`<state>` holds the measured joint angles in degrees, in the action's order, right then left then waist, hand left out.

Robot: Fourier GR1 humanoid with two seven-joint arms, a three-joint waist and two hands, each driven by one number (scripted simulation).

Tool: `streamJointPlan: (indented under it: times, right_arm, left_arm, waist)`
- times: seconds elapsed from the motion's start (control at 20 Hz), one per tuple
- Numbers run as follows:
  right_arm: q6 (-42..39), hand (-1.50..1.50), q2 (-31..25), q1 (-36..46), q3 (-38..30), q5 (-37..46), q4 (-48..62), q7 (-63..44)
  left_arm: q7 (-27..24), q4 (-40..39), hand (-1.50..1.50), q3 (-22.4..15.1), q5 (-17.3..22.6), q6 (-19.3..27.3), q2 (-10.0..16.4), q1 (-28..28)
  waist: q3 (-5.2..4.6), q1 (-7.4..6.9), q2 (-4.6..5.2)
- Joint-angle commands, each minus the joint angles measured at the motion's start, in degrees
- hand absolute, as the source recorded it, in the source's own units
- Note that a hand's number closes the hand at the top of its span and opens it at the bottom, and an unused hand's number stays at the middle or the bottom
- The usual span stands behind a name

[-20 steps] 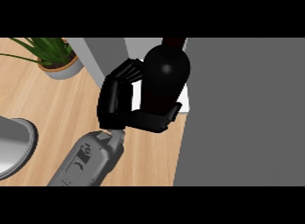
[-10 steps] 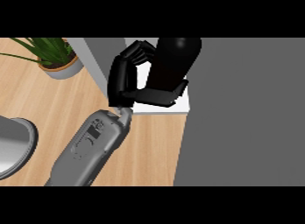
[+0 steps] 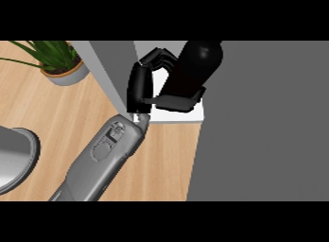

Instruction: Pick up the wine, place it into the cabinet and close the cabinet

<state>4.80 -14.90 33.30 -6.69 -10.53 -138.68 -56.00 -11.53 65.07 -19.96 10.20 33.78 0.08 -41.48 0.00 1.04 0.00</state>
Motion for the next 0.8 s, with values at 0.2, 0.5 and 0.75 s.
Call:
streamJointPlan:
  times: [0.2, 0.5, 0.75]
  right_arm:
    - [-1.05, -1.50, 1.47, -3.02, -0.02, -4.89, -4.03, 0.86]
    - [0.46, -1.50, 2.60, -2.96, 3.39, -2.68, -5.43, -0.58]
    - [0.51, -1.50, -0.27, 1.93, -1.20, -6.85, -4.15, -4.27]
  left_arm:
    - [-9.37, -9.34, 1.50, -0.71, 5.03, -0.22, -0.08, -1.12]
    - [-12.70, -14.34, 1.50, -3.10, 10.05, -0.01, -0.08, -0.45]
    - [-14.61, -23.95, 1.50, -3.90, 11.60, 0.65, -0.08, -6.23]
  waist:
    - [-0.01, 0.14, 0.14]
    - [-0.03, 0.36, 0.12]
    - [-0.03, 1.24, 0.19]
